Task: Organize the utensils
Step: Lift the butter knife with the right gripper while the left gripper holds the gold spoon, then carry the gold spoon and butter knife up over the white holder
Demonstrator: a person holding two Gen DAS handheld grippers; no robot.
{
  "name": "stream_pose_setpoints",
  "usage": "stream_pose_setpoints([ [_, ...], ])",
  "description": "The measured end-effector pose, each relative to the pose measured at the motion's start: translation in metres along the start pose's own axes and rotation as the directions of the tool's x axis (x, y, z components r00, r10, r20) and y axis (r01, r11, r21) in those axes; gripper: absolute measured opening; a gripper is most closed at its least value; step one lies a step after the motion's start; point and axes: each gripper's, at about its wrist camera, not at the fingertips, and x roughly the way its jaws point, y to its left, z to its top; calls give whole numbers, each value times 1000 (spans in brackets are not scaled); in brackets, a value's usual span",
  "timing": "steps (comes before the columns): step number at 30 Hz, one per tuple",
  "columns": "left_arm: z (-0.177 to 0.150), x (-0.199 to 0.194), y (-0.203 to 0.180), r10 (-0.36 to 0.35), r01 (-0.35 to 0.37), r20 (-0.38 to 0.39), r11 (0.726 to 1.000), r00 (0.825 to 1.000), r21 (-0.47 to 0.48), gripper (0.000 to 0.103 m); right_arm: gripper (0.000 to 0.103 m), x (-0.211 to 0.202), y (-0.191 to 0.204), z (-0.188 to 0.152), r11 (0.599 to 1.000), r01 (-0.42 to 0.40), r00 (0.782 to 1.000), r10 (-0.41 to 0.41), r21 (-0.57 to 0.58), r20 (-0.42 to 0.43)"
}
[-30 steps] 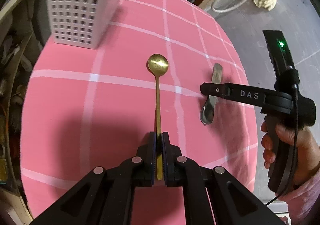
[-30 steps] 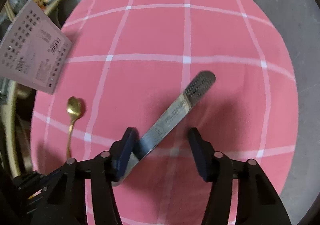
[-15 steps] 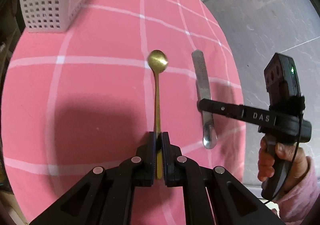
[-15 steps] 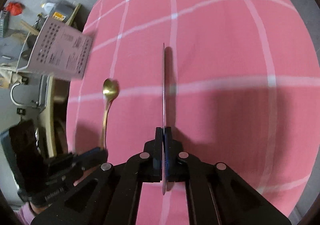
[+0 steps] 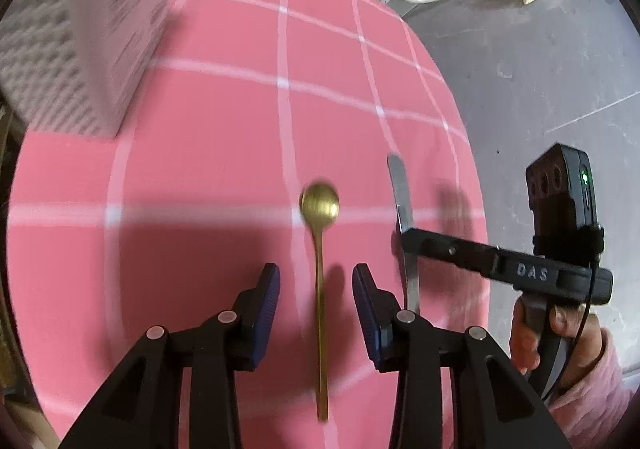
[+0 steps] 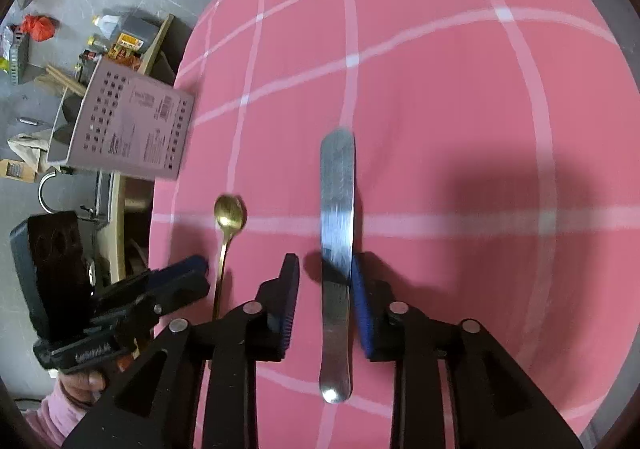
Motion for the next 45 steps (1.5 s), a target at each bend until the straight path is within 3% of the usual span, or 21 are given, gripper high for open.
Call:
stream_pose_setpoints([
  [7,23,14,-5,-26,28,-20,997,999,78,33,24,18,5,23,1000,-9,1000,9,-19,9],
  [10,27,20,-8,-5,8,-37,995,999,102,19,20,29,12,28,1000,-16,1000,16,-18,6],
  [12,28,21,-6,2,2,-48,995,999,98,12,15,32,19,26,998,22,1000,-22,-65,6],
  [15,32,22,-3,-5,10,-55,996,998,84,8,9,30,17,21,997,12,1000,-12,-71,8],
  [26,42,47,-35,37,-26,-81,991,996,134,8,2,14,16,-1,997,-29,999,32,-68,31],
  [32,51,52,-48,77,-53,-92,970,993,237,8,2,14,9,-8,998,-48,998,49,-30,31],
  [38,57,50,-54,85,-35,-118,927,989,373,10,2,15,9,-13,998,-52,998,53,-21,30],
  [45,60,54,-56,32,37,-160,909,987,414,19,2,19,7,-14,998,-64,998,64,2,30],
])
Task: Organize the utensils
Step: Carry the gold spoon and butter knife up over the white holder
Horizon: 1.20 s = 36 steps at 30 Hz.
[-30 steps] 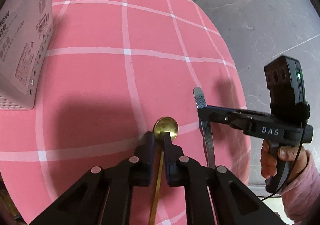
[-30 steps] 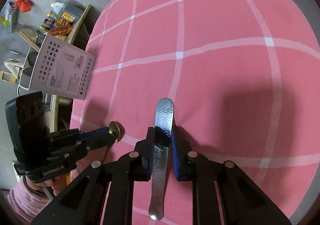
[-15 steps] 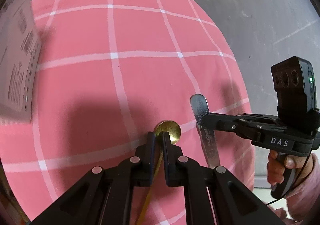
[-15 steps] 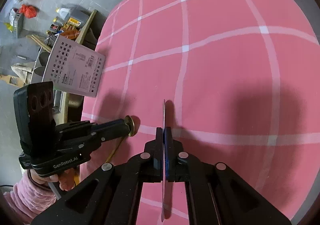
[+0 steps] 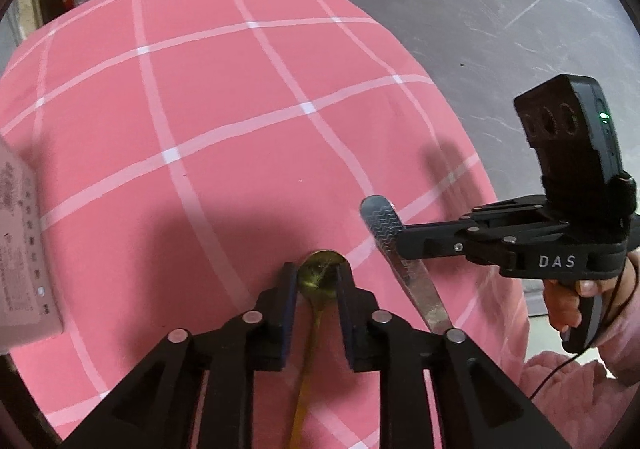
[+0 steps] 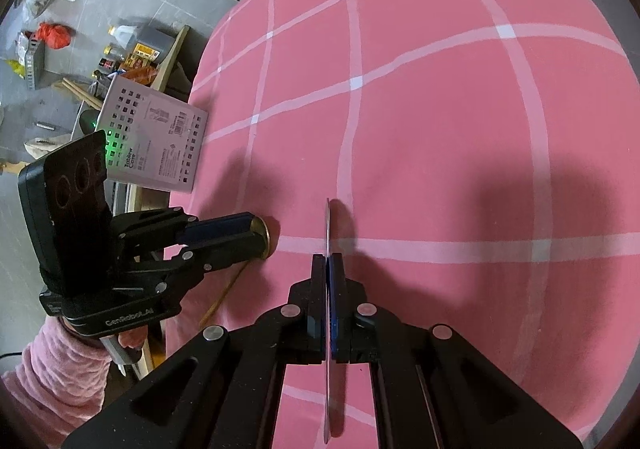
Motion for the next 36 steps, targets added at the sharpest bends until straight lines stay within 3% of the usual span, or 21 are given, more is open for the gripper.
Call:
stream_pose_setpoints([
  [5,-3,1,-2,-31,32,-2,999,1000,11,17,2,4,-1,0,1000,-11,1000,11,19,3],
  [7,-4,1,-3,-39,39,-4,999,999,10,8,2,5,1,0,1000,-8,1000,8,18,4],
  [14,-11,-7,-11,-16,16,15,999,1000,-44,3,2,8,6,0,1000,4,1000,-4,6,9],
  [19,-24,-26,-13,3,6,73,993,997,-117,3,1,5,13,-6,999,26,999,-25,-25,44],
  [22,-31,-44,-21,53,-36,138,991,989,-126,3,1,-5,19,-10,999,19,995,-15,-36,99],
  [25,-35,-69,-33,138,-112,220,986,966,-126,3,1,-22,31,-14,998,5,983,5,-57,184],
  [28,-37,-95,-41,190,-152,312,978,931,-143,3,1,-38,45,-15,995,7,963,19,-95,268],
  [36,-34,-154,-48,298,-235,483,954,823,-186,3,1,-83,92,-11,978,29,876,75,-208,476],
])
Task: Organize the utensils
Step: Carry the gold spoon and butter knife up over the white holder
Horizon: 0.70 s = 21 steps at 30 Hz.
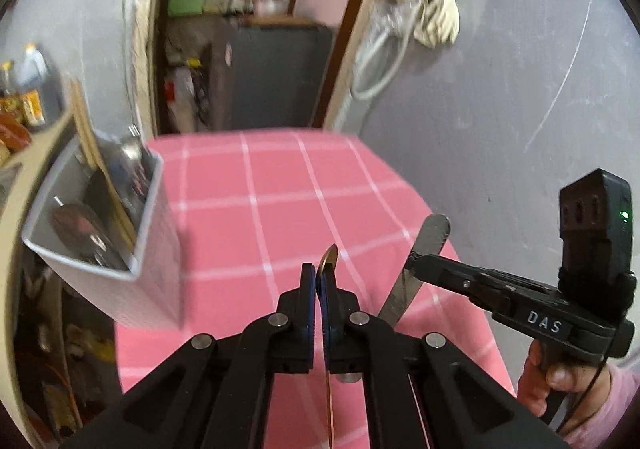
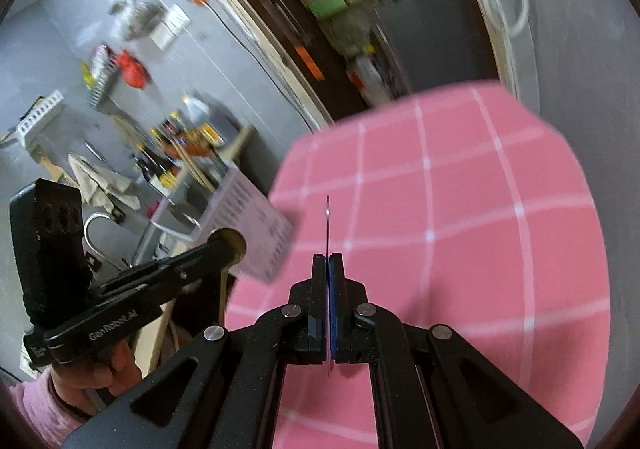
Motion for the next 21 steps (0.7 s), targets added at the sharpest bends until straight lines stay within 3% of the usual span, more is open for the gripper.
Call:
stream_pose_setpoints([
  [5,18,-24,12,3,0,103,999,995,-32,3,1,-15,29,22,998,-3,994,11,-69,108],
  [11,45,-55,34,31,-15,227,998,973,-68,3,1,-35,61,56,991,-16,974,45,-129,221],
  [15,62,-77,59,82,-53,311,993,947,-102,3,1,-37,87,83,985,-46,956,91,-167,277],
  [21,76,-92,98,157,-98,418,982,895,-158,3,1,-19,131,100,968,-91,945,158,-234,287],
])
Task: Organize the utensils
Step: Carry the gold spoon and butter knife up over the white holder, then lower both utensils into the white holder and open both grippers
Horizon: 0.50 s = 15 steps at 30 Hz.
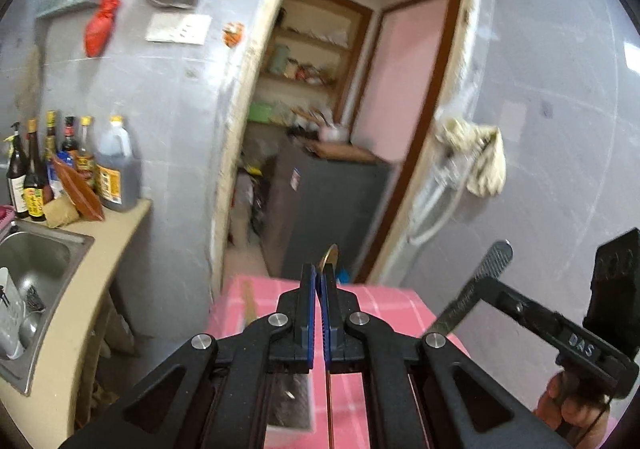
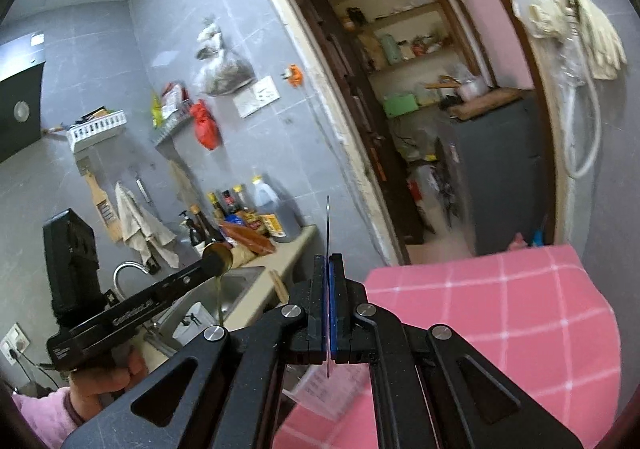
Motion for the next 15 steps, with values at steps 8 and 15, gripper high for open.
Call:
stream_pose_setpoints([
  [8,-6,15,30,24,-23,102,1000,995,-12,3,1,40,34,-16,997,-43,997,39,-59,-62],
  [15,-28,28,39,12,-18,147,999,989,38,3,1,68,42,-34,994,-12,991,-2,-105,-132],
])
